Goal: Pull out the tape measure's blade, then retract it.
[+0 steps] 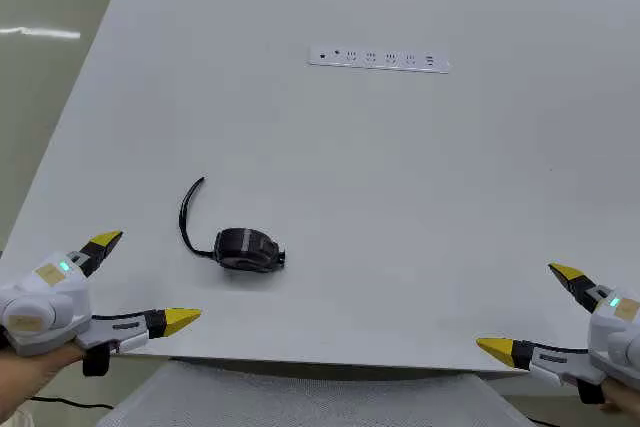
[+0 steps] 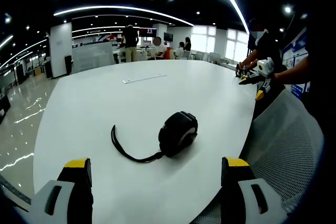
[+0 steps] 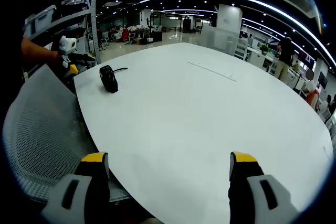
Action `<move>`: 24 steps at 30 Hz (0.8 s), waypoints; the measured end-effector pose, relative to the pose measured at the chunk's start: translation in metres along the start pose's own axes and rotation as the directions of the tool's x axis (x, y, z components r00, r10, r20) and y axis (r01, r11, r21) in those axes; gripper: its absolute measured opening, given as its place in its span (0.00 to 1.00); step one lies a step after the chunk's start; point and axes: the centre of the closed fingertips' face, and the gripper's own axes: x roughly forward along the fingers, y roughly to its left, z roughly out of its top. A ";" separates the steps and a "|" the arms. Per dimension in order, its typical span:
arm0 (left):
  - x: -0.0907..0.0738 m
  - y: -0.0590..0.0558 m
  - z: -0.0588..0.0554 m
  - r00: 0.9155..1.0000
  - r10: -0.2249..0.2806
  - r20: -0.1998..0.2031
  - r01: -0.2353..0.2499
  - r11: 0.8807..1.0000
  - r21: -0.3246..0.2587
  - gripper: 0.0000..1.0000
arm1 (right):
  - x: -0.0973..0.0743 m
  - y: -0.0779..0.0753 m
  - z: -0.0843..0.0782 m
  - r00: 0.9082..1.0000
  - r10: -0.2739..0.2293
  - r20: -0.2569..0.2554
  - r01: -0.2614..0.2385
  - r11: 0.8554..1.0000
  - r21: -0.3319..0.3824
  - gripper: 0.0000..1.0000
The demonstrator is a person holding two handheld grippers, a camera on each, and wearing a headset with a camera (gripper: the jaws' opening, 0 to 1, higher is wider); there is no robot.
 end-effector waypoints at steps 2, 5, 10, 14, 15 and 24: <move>-0.001 0.002 0.001 1.000 0.009 0.002 -0.009 1.000 -0.002 1.00 | 0.001 0.002 0.002 1.000 0.001 0.008 -0.001 1.000 -0.003 0.97; -0.001 0.001 0.006 1.000 0.009 0.004 -0.009 1.000 -0.005 0.99 | 0.001 0.002 0.003 1.000 -0.002 0.014 0.002 1.000 0.001 0.97; 0.003 -0.007 0.010 1.000 -0.008 -0.003 0.008 1.000 0.014 1.00 | -0.001 0.000 0.001 1.000 -0.014 0.022 0.014 1.000 0.010 0.98; 0.004 -0.008 0.009 1.000 -0.003 -0.002 0.003 1.000 0.003 1.00 | 0.000 0.000 0.004 1.000 -0.002 0.022 0.002 1.000 0.016 0.99; 0.004 -0.006 0.009 1.000 0.000 -0.001 0.000 1.000 0.003 1.00 | 0.000 0.001 0.006 1.000 0.001 0.023 -0.001 1.000 0.020 0.99; 0.005 0.003 0.017 1.000 0.009 0.020 -0.009 1.000 0.018 0.97 | 0.004 -0.002 0.011 1.000 0.007 0.015 -0.007 1.000 -0.009 0.99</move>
